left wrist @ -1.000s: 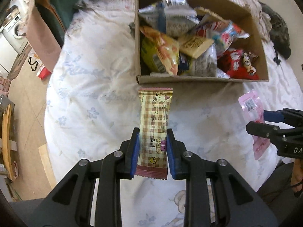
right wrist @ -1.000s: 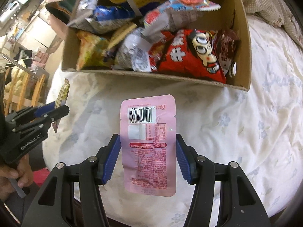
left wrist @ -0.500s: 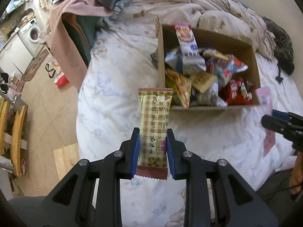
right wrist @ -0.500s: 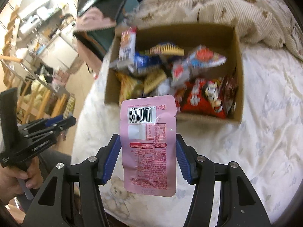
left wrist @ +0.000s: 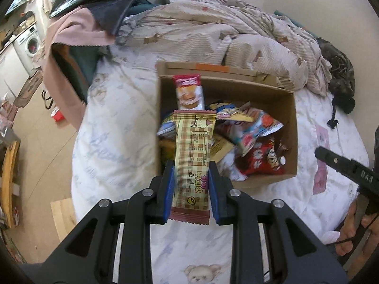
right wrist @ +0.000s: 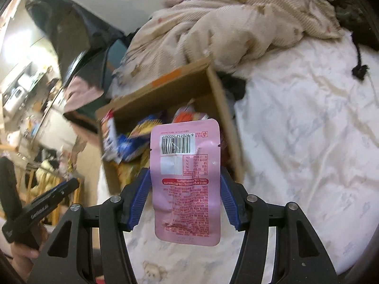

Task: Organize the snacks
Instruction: 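Lift both packets and carry them over the box, then lower both packets into the box and open both grippers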

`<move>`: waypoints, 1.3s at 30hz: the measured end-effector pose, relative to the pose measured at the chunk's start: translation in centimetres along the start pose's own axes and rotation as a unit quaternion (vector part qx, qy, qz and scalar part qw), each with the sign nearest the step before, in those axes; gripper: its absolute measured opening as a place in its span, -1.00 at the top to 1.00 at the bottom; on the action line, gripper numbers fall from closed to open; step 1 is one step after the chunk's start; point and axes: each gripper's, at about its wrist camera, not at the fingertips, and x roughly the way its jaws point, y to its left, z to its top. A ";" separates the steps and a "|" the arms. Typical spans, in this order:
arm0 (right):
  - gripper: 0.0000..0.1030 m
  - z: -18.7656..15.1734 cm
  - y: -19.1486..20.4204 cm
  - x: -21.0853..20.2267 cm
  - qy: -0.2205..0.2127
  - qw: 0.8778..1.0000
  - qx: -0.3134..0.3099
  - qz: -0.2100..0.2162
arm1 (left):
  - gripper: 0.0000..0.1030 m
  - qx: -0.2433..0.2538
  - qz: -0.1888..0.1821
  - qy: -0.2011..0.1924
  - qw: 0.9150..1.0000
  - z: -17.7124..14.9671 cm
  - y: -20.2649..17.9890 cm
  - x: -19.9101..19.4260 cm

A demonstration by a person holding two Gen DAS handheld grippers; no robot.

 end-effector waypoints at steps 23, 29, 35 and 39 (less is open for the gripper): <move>-0.19 3.8 1.1 8.9 0.026 1.000 -0.001 0.001 | 0.52 -0.022 -0.013 0.036 0.999 1.8 -5.8 9.8; -0.23 4.1 0.5 7.6 0.009 1.000 0.013 0.000 | -0.38 -0.015 -0.021 0.042 0.999 1.4 -6.1 9.7; -0.51 4.1 0.6 7.2 0.004 1.000 0.009 0.003 | -0.42 -0.013 -0.021 0.045 0.999 1.4 -5.9 8.8; -0.92 4.0 0.8 6.9 -0.001 1.000 0.013 -0.003 | -0.42 -0.021 -0.009 0.025 0.999 1.4 -4.9 7.3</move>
